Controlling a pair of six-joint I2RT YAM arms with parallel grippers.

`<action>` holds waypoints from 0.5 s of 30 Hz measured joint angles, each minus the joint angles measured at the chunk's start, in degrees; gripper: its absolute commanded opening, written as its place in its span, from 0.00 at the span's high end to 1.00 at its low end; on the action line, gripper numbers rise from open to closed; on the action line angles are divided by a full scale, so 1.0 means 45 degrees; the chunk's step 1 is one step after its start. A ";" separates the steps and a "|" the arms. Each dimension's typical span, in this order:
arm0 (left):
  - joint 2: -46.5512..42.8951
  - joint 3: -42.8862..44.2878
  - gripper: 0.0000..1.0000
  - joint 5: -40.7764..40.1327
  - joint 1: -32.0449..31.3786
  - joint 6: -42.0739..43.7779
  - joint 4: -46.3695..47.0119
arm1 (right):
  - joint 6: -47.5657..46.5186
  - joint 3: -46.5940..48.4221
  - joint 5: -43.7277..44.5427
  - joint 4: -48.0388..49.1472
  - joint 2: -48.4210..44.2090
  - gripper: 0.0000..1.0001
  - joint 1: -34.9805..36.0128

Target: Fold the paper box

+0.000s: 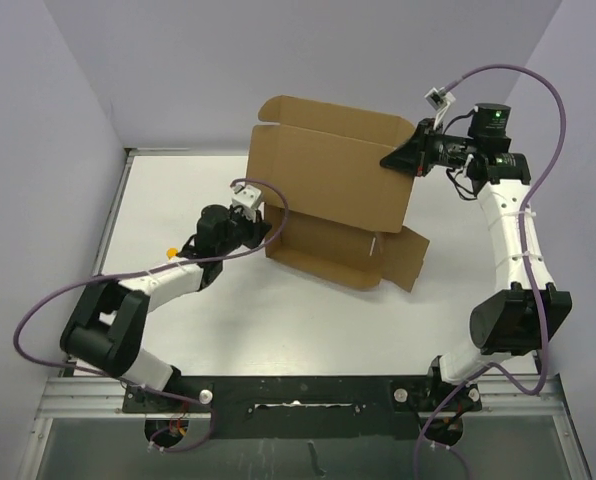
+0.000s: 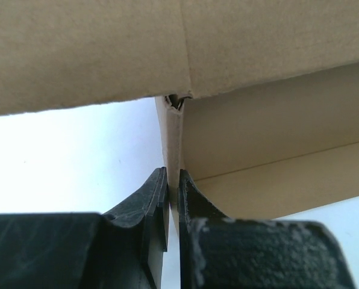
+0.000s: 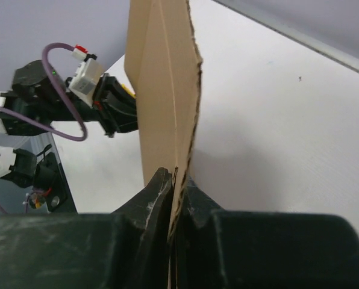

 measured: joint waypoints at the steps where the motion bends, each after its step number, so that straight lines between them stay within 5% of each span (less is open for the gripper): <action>1: -0.0544 0.0287 1.00 0.0005 0.0000 -0.0073 -0.1166 | 0.0063 0.0126 0.0155 0.0010 0.0000 1.00 0.0005; 8: -0.3458 0.2482 1.00 -0.0131 0.0015 -0.0767 -0.9573 | 0.0627 -0.0568 0.0753 0.0670 -0.0010 1.00 -0.0010; 15: -0.2977 0.3925 1.00 -0.0262 -0.0092 -0.1103 -1.4838 | 0.1826 -0.3837 0.0680 0.2409 0.0296 1.00 -0.0005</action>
